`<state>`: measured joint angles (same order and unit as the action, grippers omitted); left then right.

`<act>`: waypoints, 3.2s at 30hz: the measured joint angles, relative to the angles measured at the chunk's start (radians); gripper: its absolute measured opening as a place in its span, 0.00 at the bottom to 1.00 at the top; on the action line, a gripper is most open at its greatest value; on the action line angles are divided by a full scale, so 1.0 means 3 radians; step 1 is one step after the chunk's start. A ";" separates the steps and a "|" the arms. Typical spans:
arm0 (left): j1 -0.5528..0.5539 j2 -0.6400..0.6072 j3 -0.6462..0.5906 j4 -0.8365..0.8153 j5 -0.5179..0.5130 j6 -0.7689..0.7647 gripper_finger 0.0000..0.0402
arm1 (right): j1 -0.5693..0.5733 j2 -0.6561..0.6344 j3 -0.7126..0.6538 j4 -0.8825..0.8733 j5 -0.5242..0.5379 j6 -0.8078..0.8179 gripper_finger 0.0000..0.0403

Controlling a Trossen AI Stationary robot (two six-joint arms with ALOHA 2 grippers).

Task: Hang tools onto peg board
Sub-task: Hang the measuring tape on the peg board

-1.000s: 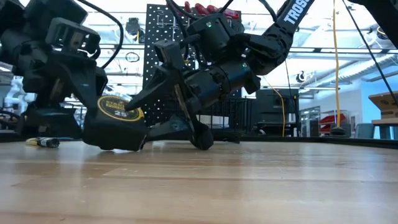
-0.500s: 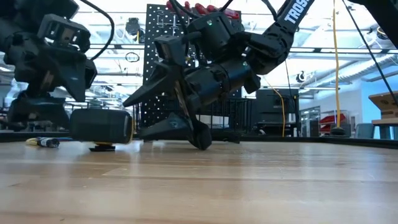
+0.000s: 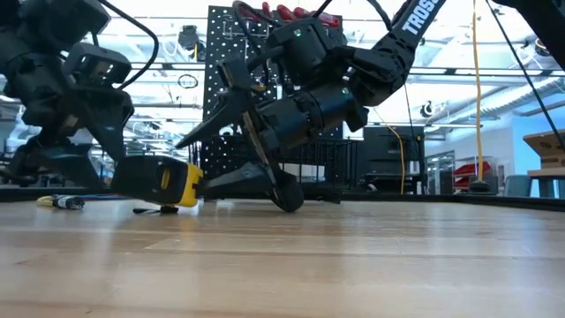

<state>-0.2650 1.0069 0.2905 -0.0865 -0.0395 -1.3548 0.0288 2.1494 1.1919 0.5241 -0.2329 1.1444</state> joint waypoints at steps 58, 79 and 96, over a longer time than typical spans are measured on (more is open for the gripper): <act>0.1021 0.1021 0.0038 0.1577 0.1297 0.0704 0.59 | 0.0296 0.0017 -0.0011 0.0009 0.0889 0.0448 0.62; 0.0894 0.0650 0.0257 0.1745 0.1268 0.0649 0.33 | 0.0145 0.0015 0.0052 0.0395 0.1347 0.0158 0.62; 0.0415 -0.0315 0.0247 0.0636 0.0718 0.0892 0.32 | 0.0055 0.0011 0.0048 0.0288 0.0100 -0.0115 0.62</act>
<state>-0.1406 0.9123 0.3645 0.1043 0.1761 -1.0871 0.0454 2.1526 1.2064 0.6105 -0.2029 1.1100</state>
